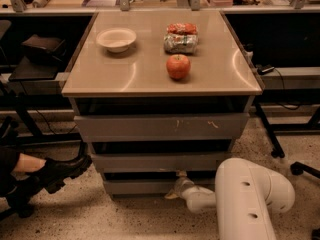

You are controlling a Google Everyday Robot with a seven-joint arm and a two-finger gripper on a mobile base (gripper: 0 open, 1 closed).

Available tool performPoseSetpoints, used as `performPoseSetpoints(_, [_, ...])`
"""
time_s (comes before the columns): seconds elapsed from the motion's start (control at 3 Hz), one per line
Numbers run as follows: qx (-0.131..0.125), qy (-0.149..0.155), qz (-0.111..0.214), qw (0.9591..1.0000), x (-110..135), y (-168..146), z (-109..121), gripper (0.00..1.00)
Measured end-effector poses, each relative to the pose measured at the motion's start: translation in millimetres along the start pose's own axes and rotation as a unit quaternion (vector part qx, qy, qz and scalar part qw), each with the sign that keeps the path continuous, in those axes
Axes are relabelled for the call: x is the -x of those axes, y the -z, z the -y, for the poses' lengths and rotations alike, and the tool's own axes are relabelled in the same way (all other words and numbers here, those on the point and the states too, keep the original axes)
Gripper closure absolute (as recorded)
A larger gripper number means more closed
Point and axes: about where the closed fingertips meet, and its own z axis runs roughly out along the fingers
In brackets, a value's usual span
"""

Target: Open bottom drawer

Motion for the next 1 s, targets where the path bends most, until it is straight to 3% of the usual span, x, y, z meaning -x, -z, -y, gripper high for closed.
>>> performPoseSetpoints(0.33, [0.000,0.000,0.000,1.0000,0,0,0,0.00])
performPoseSetpoints(1.0, [0.018,0.051,0.002,0.9985,18,-46,-2,0.00])
